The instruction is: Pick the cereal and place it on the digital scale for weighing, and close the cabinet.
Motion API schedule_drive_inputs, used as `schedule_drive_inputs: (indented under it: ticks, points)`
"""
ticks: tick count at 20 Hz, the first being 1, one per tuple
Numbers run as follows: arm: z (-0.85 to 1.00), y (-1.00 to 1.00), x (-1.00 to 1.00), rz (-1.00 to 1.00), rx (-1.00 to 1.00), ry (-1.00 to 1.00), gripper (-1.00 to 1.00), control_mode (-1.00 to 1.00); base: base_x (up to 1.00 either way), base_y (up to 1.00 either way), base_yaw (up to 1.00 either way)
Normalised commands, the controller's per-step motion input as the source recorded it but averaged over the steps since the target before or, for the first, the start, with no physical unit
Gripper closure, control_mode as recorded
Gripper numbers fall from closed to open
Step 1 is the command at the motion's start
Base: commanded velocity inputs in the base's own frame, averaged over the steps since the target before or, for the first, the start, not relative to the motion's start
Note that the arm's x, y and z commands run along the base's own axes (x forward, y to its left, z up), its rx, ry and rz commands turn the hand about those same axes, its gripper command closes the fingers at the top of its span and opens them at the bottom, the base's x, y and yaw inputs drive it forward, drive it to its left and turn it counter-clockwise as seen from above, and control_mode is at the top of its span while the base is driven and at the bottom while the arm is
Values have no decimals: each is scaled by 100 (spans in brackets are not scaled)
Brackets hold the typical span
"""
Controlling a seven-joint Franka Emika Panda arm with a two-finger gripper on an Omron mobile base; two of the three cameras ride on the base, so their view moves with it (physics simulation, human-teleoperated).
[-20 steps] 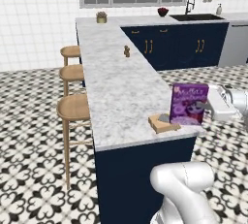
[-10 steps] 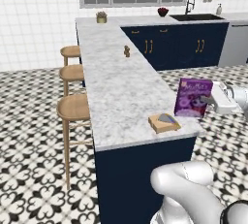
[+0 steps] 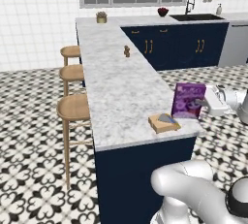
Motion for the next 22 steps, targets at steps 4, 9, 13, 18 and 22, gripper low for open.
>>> schedule_drive_inputs:
  ticks: [4, 9, 13, 18, 22]
  points:
    - [-26, 0, 32, 0, 0, 0, 100, -100, 0, 0, 0]
    - [-18, 0, 1, 2, 0, 0, 100, -100, 0, 0, 0]
    - [-19, 0, 1, 1, 0, 0, 100, -100, 0, 0, 0]
    - [-26, 0, 7, 0, 0, 0, 100, -100, 0, 0, 0]
    - [-25, 1, 15, 0, 0, -8, 100, -100, 0, 0, 0]
